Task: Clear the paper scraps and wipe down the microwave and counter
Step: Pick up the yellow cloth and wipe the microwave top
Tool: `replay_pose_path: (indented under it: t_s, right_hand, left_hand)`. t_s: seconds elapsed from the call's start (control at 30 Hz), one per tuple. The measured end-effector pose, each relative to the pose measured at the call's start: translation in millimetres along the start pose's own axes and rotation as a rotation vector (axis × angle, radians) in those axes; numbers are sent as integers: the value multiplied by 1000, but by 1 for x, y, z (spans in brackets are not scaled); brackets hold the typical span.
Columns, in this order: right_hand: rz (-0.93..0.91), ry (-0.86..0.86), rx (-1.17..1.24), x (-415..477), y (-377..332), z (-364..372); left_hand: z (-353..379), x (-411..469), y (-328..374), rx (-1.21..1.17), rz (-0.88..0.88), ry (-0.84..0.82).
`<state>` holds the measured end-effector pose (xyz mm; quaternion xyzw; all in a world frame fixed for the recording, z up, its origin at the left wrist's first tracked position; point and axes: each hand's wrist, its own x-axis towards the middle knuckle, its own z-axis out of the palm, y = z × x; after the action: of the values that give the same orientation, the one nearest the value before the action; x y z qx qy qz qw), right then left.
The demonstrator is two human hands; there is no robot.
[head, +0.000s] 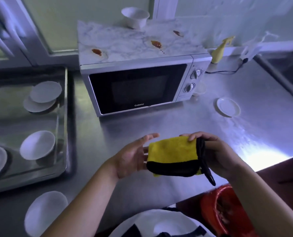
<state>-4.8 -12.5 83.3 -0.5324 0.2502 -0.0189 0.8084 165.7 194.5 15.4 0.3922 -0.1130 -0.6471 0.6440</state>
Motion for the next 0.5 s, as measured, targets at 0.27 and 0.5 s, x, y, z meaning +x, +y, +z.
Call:
replay_pose_path:
  t_s: [0.27, 0.5]
  right_hand:
    - [51, -234, 167, 12, -51, -30]
    - [223, -491, -142, 64, -121, -27]
  left_hand:
    - [52, 18, 85, 438, 301, -59]
    - [125, 72, 172, 815, 339, -28]
